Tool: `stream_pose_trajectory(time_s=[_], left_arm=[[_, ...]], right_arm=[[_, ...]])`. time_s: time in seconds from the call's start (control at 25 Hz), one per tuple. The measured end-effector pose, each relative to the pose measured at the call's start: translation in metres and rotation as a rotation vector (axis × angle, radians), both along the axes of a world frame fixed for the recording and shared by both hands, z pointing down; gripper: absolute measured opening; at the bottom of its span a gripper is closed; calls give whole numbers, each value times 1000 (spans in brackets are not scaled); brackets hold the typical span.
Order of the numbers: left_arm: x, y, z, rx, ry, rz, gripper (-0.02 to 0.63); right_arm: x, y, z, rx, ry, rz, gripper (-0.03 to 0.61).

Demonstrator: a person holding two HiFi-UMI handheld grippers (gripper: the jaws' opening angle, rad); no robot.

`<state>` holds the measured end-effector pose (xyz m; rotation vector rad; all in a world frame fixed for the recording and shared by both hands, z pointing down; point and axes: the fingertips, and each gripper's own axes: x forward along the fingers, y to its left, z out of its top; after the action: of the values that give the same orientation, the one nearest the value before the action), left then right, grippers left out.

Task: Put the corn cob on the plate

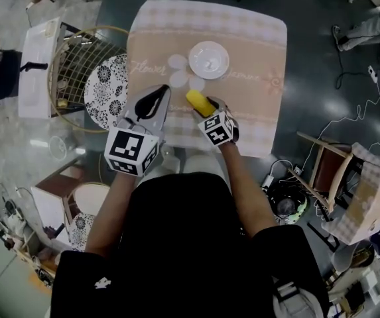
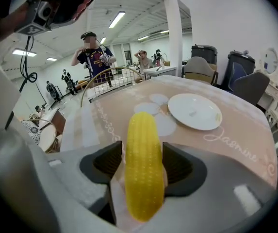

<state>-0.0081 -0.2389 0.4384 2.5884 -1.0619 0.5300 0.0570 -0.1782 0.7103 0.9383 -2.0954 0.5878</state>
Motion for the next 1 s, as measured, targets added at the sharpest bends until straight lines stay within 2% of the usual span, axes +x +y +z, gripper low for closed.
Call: stream_pose_trajectory(time_s=[0.24, 0.48, 1.0], left_arm=[[-5, -1, 8, -21, -11, -17, 3], [-11, -3, 13, -33, -3, -24, 3], [-4, -7, 23, -53, -7, -20, 3]], right_arm=[[-4, -3, 17, -21, 29, -7, 268], [-3, -4, 20, 9, 54, -15, 258], [-2, -3, 18, -7, 44, -44, 250]])
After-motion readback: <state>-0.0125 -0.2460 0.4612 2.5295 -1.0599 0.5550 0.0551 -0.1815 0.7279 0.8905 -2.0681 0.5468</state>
